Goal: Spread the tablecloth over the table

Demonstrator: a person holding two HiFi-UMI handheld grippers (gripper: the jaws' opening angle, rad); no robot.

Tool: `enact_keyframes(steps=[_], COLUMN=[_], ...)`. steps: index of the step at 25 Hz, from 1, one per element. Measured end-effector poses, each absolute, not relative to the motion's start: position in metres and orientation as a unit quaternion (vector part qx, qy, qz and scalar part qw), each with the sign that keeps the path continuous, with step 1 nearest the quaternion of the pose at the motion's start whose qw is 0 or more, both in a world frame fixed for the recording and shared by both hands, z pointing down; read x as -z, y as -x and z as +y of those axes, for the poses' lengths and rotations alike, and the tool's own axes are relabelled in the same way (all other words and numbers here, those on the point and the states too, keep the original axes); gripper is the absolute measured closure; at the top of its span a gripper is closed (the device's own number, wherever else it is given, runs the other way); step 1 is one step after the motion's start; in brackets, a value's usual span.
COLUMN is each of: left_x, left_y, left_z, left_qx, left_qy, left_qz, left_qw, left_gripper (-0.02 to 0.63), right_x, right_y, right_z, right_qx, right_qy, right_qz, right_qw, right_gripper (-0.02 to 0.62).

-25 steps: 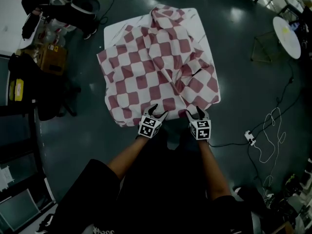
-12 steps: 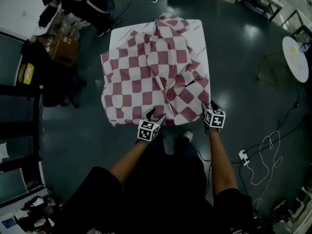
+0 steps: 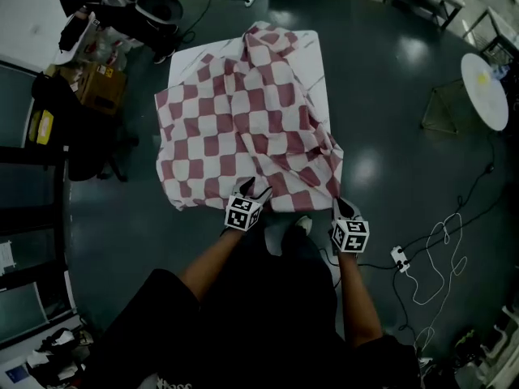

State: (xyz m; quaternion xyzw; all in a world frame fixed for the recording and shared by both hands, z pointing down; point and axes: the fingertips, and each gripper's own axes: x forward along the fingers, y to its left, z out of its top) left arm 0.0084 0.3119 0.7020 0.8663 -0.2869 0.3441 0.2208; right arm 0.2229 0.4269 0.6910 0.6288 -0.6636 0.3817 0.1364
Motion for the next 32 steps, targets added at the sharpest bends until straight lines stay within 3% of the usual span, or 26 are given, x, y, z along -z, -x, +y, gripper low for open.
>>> enact_keyframes(steps=[6,7,9,10,15,25,32], left_x=[-0.704,-0.704,-0.704,-0.704,-0.706,-0.702,-0.698], left_y=[-0.007,-0.005,-0.003,-0.003,-0.013,-0.064,-0.084], left_z=[0.315,0.318,0.318,0.315,0.297,0.252,0.213], left_qx=[-0.359,-0.36,-0.359,-0.358,-0.341,-0.281,-0.271], left_qy=[-0.865,-0.865,-0.864,-0.864,-0.871,-0.893,-0.903], left_qz=[-0.276,-0.278,-0.281,-0.283,-0.278,-0.233,-0.213], left_qw=[0.213,0.213,0.214,0.214,0.216,0.263,0.256], left_gripper=[0.334,0.334,0.334,0.334,0.334,0.333,0.333], right_x=[-0.739,-0.743,-0.735,-0.725,-0.682,-0.667,-0.682], right_y=[-0.198,-0.194,-0.202,-0.211,-0.24,-0.236,-0.244], right_z=[0.491,0.495,0.488,0.477,0.394,0.262,0.202], right_qx=[-0.437,-0.441,-0.43,-0.417,-0.353,-0.317,-0.302], right_qy=[-0.609,-0.601,-0.609,-0.621,-0.642,-0.642,-0.626], right_qz=[-0.643,-0.646,-0.647,-0.647,-0.671,-0.669,-0.67], right_qw=[0.155,0.163,0.161,0.149,0.111,0.199,0.262], right_gripper=[0.574,0.559,0.452,0.439,0.437,0.457,0.459])
